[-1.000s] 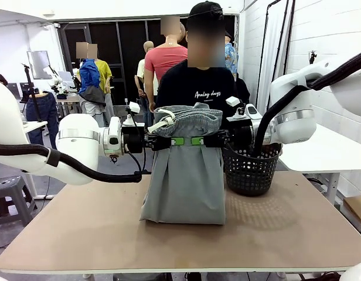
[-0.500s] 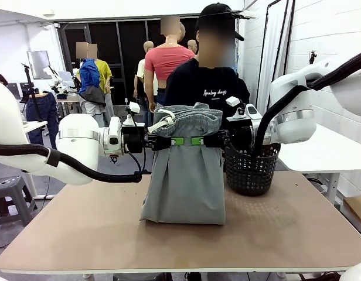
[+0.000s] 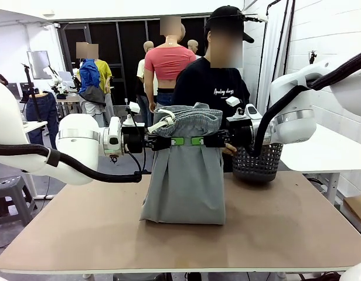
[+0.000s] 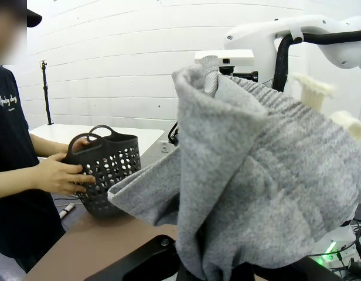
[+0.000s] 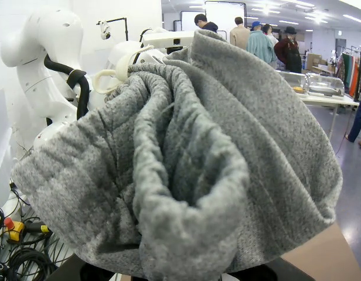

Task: Fold the training pants.
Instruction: Fold the Training pants in half.

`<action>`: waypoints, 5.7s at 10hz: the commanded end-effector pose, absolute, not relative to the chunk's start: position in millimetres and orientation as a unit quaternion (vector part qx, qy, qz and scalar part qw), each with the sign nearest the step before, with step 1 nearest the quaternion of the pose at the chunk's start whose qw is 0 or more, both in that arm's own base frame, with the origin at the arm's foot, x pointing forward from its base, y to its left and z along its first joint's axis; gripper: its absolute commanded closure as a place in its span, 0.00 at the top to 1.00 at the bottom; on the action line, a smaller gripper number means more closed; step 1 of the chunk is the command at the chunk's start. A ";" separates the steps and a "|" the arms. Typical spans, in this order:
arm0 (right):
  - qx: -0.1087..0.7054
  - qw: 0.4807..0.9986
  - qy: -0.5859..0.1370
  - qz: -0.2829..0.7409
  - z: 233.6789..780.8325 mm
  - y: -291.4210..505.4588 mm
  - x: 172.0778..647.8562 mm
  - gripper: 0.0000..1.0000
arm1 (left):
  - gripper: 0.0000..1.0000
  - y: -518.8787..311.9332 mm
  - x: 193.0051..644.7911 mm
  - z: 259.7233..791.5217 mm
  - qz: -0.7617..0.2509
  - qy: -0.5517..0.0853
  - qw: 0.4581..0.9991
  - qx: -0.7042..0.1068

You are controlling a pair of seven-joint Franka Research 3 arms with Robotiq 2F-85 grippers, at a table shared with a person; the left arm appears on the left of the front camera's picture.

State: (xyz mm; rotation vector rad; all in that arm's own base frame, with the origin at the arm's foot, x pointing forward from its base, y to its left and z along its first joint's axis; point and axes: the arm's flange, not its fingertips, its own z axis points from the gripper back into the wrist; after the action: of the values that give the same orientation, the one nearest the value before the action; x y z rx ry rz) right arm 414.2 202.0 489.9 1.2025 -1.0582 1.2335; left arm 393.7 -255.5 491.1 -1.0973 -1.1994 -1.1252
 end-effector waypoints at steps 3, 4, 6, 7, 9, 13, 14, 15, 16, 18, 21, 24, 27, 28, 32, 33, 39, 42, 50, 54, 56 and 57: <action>0.505 0.531 -0.445 0.515 490.9 202.2 414.5 0.00 | 0.00 -254.8 394.2 492.7 -0.473 -0.506 0.552 -0.464; 0.504 0.531 -0.443 0.517 489.9 202.0 414.2 0.00 | 0.00 -255.5 393.7 491.1 -0.475 -0.507 0.550 -0.464; 0.520 0.534 -0.428 0.511 489.2 206.0 404.8 0.00 | 0.00 -247.4 377.4 495.9 -0.472 -0.494 0.556 -0.473; 0.532 0.533 -0.416 0.510 487.9 209.5 398.5 0.00 | 0.00 -240.3 366.2 496.6 -0.470 -0.482 0.560 -0.482; 0.550 0.533 -0.395 0.507 482.8 213.5 385.6 0.00 | 0.00 -224.4 348.0 492.1 -0.460 -0.463 0.574 -0.494; 0.524 0.545 -0.402 0.516 498.1 212.5 417.2 0.00 | 0.00 -230.6 384.2 491.6 -0.434 -0.484 0.589 -0.481; 0.507 0.544 -0.408 0.530 515.8 208.3 436.8 0.00 | 0.00 -241.6 411.1 503.9 -0.445 -0.482 0.590 -0.471; 0.496 0.539 -0.408 0.545 536.3 204.7 453.4 0.00 | 0.00 -253.3 435.2 519.4 -0.457 -0.485 0.587 -0.459; 0.489 0.523 -0.417 0.560 559.6 201.5 473.3 0.00 | 0.00 -263.8 459.9 541.0 -0.471 -0.493 0.579 -0.447; 0.473 0.494 -0.442 0.580 616.6 192.4 504.0 0.00 | 0.00 -289.1 494.5 603.9 -0.495 -0.526 0.555 -0.412; 0.455 0.481 -0.461 0.591 673.8 184.8 523.4 0.00 | 0.00 -295.7 509.6 680.5 -0.514 -0.570 0.539 -0.348; 0.441 0.490 -0.475 0.583 650.2 180.8 511.6 0.00 | 0.00 -292.4 497.2 672.6 -0.518 -0.567 0.523 -0.370; 0.441 0.490 -0.475 0.583 650.2 180.8 511.6 0.00 | 0.00 -292.4 497.2 672.6 -0.518 -0.567 0.523 -0.370; 0.445 0.495 -0.475 0.576 652.0 178.6 521.3 0.00 | 0.00 -294.8 499.2 662.7 -0.520 -0.558 0.534 -0.364; 0.465 0.516 -0.432 0.575 655.7 203.4 583.2 0.00 | 0.00 -261.5 553.2 651.8 -0.469 -0.569 0.582 -0.343; 0.461 0.516 -0.435 0.576 659.9 205.8 601.0 0.00 | 0.00 -261.9 570.5 654.1 -0.472 -0.577 0.575 -0.338; 0.451 0.510 -0.426 0.595 616.4 227.7 612.2 0.00 | 0.00 -246.2 592.6 607.9 -0.468 -0.568 0.586 -0.340; 0.476 0.500 -0.412 0.595 566.6 238.4 582.9 0.00 | 0.00 -215.4 579.7 568.9 -0.460 -0.551 0.598 -0.356; 0.628 0.554 -0.292 0.463 489.6 246.1 505.3 0.00 | 0.00 -203.0 452.8 490.6 -0.360 -0.411 0.681 -0.488; 0.622 0.562 -0.275 0.471 462.8 254.7 500.6 0.00 | 0.00 -211.7 440.2 479.8 -0.367 -0.393 0.678 -0.501; 0.622 0.562 -0.275 0.471 462.8 254.7 500.6 0.00 | 0.00 -211.7 440.2 479.8 -0.367 -0.393 0.678 -0.501; 0.622 0.562 -0.275 0.471 462.8 254.7 500.6 0.00 | 0.00 -211.7 440.2 479.8 -0.367 -0.393 0.678 -0.501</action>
State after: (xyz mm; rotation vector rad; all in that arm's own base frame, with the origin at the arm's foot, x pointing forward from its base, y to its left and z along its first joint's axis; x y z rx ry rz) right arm 496.3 254.3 459.3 1.4673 -0.6290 1.1000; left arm 434.7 -213.3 478.7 -1.1348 -0.8616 -0.8145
